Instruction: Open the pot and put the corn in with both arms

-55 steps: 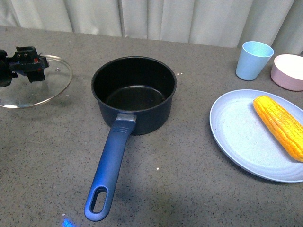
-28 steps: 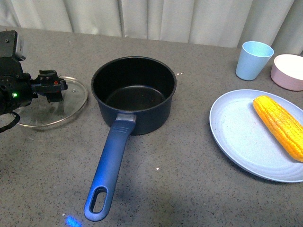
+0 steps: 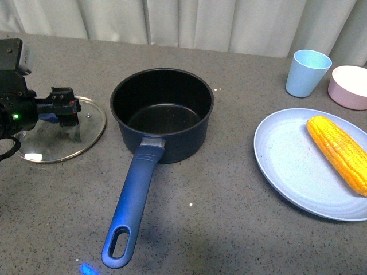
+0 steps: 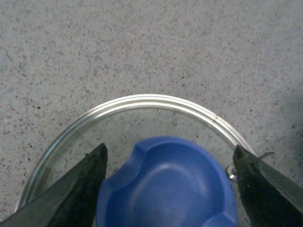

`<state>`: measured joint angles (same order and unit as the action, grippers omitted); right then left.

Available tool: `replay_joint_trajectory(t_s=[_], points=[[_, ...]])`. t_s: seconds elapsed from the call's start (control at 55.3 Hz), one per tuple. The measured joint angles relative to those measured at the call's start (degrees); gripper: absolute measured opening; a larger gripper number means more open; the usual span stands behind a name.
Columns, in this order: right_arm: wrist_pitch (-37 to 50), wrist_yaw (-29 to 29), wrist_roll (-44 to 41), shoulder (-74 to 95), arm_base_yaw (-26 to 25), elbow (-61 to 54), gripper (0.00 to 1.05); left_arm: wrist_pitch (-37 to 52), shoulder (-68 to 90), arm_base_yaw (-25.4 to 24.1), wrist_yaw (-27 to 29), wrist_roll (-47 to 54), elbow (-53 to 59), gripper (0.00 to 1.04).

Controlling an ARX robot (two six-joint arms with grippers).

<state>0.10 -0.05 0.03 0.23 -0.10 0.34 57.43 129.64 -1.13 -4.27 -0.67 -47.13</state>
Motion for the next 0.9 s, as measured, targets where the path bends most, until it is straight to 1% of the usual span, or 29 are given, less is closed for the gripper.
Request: replay_joint_trajectory(t_s=[0.054, 0.127, 0.181, 0.326, 0.416, 0.524, 0.633, 0.651, 0.669, 0.687, 0.723, 0.76, 0.814, 0.832, 0.904], points=[[0.0, 0.0, 0.0, 0.0, 0.0, 0.0, 0.95, -0.4, -2.1, 0.0, -0.6, -0.6, 1.0, 0.92], [0.0, 0.0, 0.0, 0.0, 0.0, 0.0, 0.95, -0.9, -4.8, 0.0, -0.3, -0.6, 2.2, 1.00], [0.0, 0.0, 0.0, 0.0, 0.0, 0.0, 0.95, -1.3, -8.4, 0.0, 0.0, -1.0, 4.0, 0.98], [0.0, 0.0, 0.0, 0.0, 0.0, 0.0, 0.95, -3.0, -17.6, -0.3, 1.6, -2.5, 9.6, 0.98], [0.0, 0.0, 0.0, 0.0, 0.0, 0.0, 0.95, -3.2, -24.4, -0.7, 3.3, -3.7, 14.4, 0.98], [0.0, 0.0, 0.0, 0.0, 0.0, 0.0, 0.95, -3.3, -31.6, -1.1, 6.9, -3.9, 20.0, 0.98], [0.0, 0.0, 0.0, 0.0, 0.0, 0.0, 0.95, -6.3, -39.8, -1.3, 7.1, -3.1, 26.2, 0.98], [0.0, 0.0, 0.0, 0.0, 0.0, 0.0, 0.95, -5.8, -41.3, -1.4, 6.7, -2.3, 28.1, 0.97], [0.0, 0.0, 0.0, 0.0, 0.0, 0.0, 0.95, -2.6, -41.3, -1.6, 5.2, -1.9, 29.6, 0.94], [0.0, 0.0, 0.0, 0.0, 0.0, 0.0, 0.95, 3.9, -40.8, -1.6, 3.1, -1.5, 31.9, 0.89], [0.0, 0.0, 0.0, 0.0, 0.0, 0.0, 0.95, 12.6, -40.5, -0.5, 4.2, -0.9, 35.1, 0.80], [0.0, 0.0, 0.0, 0.0, 0.0, 0.0, 0.95, 17.0, -41.7, 0.4, 4.2, -0.6, 37.0, 0.71], [0.0, 0.0, 0.0, 0.0, 0.0, 0.0, 0.95, 17.1, -45.6, 1.1, 4.0, -0.3, 38.5, 0.58], [0.0, 0.0, 0.0, 0.0, 0.0, 0.0, 0.95, 16.9, -46.2, 1.1, 4.1, -0.3, 38.8, 0.56], [0.0, 0.0, 0.0, 0.0, 0.0, 0.0, 0.95, 14.7, -50.1, 1.1, 4.2, -0.1, 40.5, 0.44]])
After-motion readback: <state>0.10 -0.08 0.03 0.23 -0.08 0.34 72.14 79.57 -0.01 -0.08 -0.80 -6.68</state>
